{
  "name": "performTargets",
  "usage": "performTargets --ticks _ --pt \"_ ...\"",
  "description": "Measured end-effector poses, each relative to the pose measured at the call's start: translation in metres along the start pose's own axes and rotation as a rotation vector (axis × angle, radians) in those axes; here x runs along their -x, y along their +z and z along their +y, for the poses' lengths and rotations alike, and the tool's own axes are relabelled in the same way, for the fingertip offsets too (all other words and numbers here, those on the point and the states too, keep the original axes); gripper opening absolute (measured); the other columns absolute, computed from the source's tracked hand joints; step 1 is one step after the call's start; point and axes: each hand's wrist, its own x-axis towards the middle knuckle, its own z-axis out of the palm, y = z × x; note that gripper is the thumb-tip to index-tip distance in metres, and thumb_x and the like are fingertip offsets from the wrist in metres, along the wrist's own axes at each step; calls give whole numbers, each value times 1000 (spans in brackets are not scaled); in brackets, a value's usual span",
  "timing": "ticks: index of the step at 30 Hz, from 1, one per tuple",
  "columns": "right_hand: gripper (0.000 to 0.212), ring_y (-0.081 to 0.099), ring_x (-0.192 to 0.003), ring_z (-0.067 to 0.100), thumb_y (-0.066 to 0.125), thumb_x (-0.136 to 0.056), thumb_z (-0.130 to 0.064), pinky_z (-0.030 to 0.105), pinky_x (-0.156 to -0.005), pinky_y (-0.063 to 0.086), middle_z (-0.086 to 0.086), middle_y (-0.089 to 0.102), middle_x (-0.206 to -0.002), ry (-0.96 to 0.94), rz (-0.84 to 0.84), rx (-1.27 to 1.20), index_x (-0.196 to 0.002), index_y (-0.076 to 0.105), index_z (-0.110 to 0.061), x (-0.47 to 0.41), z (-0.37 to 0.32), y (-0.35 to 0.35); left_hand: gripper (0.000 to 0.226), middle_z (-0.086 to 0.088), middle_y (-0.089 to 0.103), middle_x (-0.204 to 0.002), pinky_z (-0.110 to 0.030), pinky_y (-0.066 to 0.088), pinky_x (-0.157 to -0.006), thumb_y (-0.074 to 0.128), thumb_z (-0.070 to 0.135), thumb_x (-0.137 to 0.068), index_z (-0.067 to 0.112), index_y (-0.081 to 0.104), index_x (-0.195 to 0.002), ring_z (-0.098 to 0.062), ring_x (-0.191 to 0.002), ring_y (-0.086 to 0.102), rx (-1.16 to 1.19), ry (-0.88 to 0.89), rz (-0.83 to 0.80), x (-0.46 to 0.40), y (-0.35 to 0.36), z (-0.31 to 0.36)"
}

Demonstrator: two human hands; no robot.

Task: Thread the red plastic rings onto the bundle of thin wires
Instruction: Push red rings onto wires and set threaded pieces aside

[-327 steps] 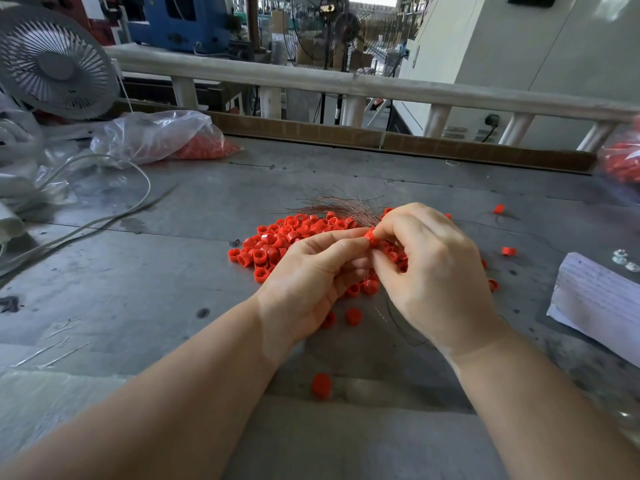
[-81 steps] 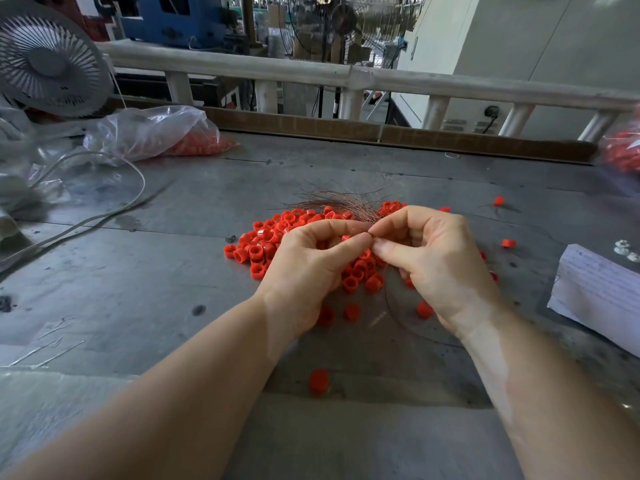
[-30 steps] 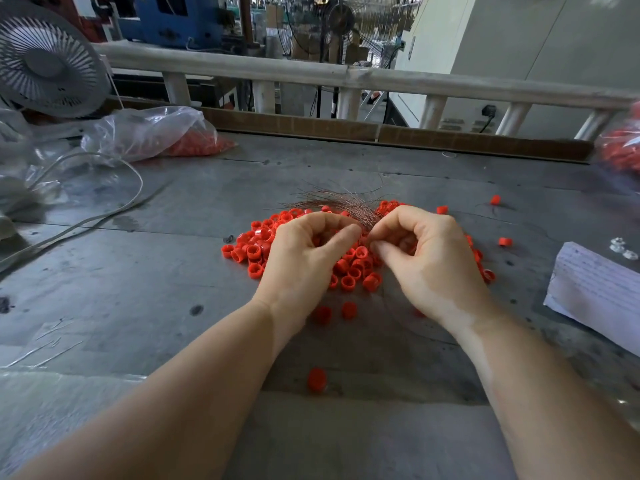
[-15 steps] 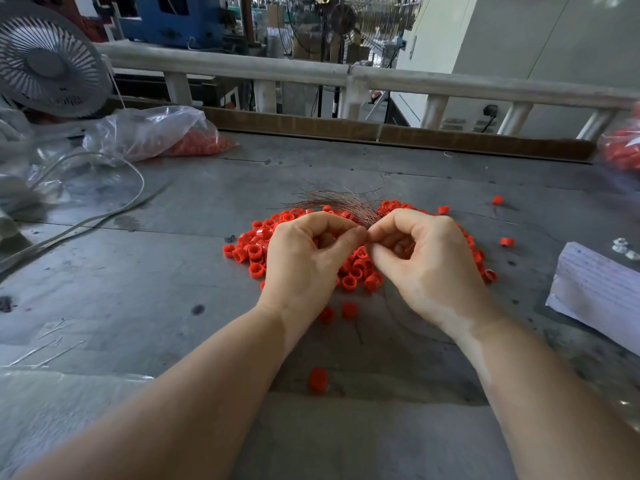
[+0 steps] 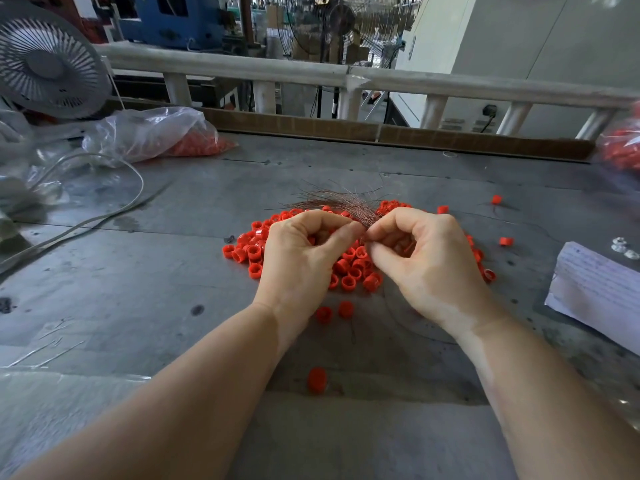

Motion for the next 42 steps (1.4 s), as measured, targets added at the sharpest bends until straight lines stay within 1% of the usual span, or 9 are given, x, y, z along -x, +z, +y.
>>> performTargets --ticks 9,13,17,21,24,28,33,38,42 --pt "21 52 -52 -3 69 -76 0 6 -51 37 -11 58 -57 19 -47 -25 -70 66 -20 -1 -3 -2 17 13 48 -50 -17 36 -53 72 14 -80 17 66 -64 -3 -52 39 -63 14 29 0 1 -1" --pt "24 51 -52 -1 70 -76 -1 7 -52 37 -11 57 -56 56 -45 13 -67 65 -22 -2 1 -3 23 13 45 -46 -16 33 -43 66 16 -86 19 62 -63 -3 -43 36 165 -166 134 -5 -5 -1" --pt "26 53 -56 0 70 -77 -1 10 -56 42 -8 62 -61 84 -12 -47 -68 64 -25 -3 3 -2 15 8 34 -50 -16 25 -36 54 16 -93 11 57 -79 -5 -41 27 419 -366 -36 -5 -3 2" --pt "25 54 -58 -1 69 -80 -2 10 -58 42 -9 62 -63 66 14 -59 -72 64 -26 -3 4 -2 17 1 50 -64 -14 36 -44 43 -2 -88 6 58 -90 -7 -51 41 673 -557 -130 -7 3 6" --pt "24 53 -57 -5 67 -81 -1 6 -58 39 -14 60 -62 60 26 -70 -76 66 -25 -4 2 -2 26 -5 63 -72 -14 45 -49 37 -10 -92 2 59 -92 -7 -54 53 679 -536 -113 -9 0 4" --pt "31 53 -58 -3 64 -83 1 6 -57 39 -12 62 -61 51 37 -101 -73 65 -29 -4 -1 -3 14 -6 70 -70 -15 51 -52 40 -2 -96 -1 54 -99 -7 -54 61 729 -497 -141 -7 1 4" --pt "22 51 -55 -3 64 -83 1 6 -56 37 -12 59 -59 66 55 -133 -75 67 -19 -3 -3 -5 16 -4 67 -69 -14 51 -55 46 1 -94 2 61 -92 -4 -53 58 664 -457 -182 -6 1 1" --pt "23 49 -50 -1 64 -85 -4 8 -51 36 -20 56 -52 96 55 -138 -74 65 -24 -4 0 -5 18 2 61 -58 -13 51 -59 53 -1 -88 9 67 -93 -3 -54 58 557 -427 -199 -4 1 -1" --pt "24 48 -45 3 62 -87 -6 18 -47 40 -9 56 -50 125 70 -148 -74 64 -26 -4 2 -5 16 1 65 -64 -14 53 -60 59 -1 -81 9 69 -89 -5 -59 62 608 -447 -176 -4 1 -1"
